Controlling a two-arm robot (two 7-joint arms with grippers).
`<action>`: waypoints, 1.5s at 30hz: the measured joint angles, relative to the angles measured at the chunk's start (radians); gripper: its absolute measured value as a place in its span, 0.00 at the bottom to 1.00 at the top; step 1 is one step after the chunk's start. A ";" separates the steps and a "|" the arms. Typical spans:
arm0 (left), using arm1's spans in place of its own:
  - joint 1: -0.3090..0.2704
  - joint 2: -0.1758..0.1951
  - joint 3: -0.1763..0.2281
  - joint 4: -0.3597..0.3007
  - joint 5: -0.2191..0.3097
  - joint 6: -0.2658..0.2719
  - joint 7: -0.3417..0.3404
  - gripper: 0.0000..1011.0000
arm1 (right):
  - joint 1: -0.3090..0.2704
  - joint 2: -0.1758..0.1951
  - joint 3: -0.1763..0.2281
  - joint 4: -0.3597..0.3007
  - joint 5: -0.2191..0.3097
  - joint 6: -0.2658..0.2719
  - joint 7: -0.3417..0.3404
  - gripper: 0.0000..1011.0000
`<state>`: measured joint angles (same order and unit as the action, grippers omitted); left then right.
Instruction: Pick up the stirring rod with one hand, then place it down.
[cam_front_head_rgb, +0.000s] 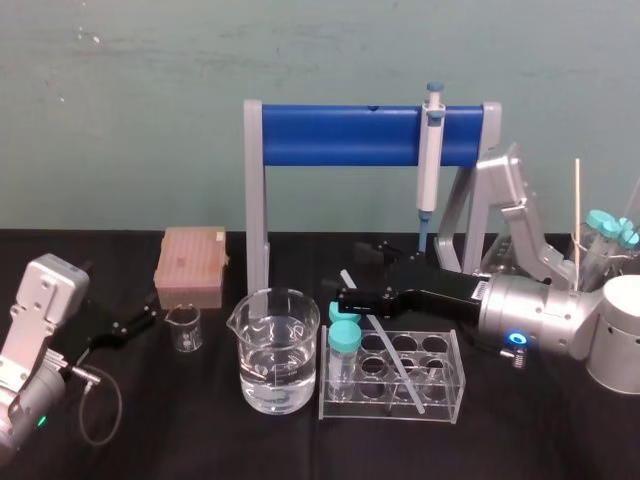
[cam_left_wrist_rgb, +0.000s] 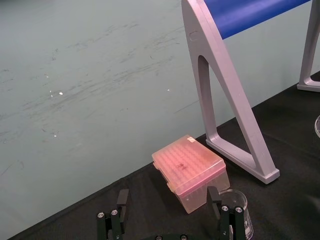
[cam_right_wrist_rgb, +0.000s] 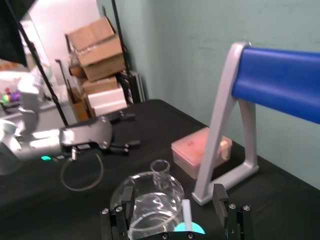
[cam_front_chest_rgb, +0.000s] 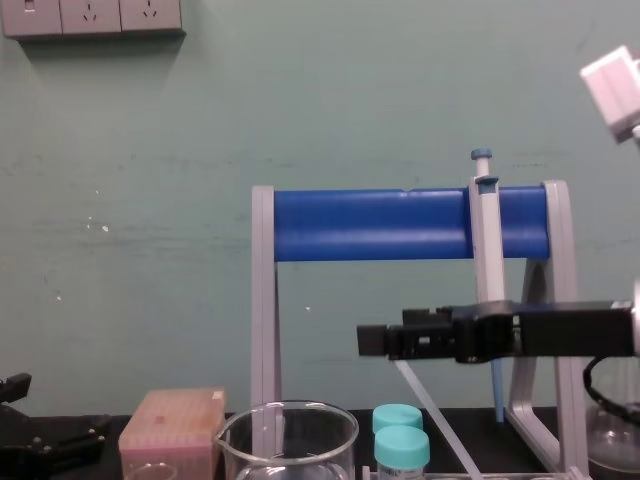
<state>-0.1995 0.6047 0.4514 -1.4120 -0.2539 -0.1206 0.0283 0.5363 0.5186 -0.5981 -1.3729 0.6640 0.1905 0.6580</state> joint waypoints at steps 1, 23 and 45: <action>0.000 0.000 0.000 0.000 0.000 0.000 0.000 0.99 | 0.004 -0.003 -0.004 0.007 -0.006 0.000 -0.003 0.99; 0.000 0.000 0.000 0.000 0.000 0.000 0.000 0.99 | 0.053 -0.052 -0.054 0.114 -0.070 0.024 -0.005 0.99; 0.000 0.000 0.000 0.000 0.000 0.000 0.000 0.99 | 0.053 -0.052 -0.057 0.115 -0.088 0.016 -0.014 0.85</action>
<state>-0.1995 0.6047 0.4513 -1.4120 -0.2539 -0.1206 0.0283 0.5891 0.4662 -0.6552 -1.2575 0.5759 0.2068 0.6440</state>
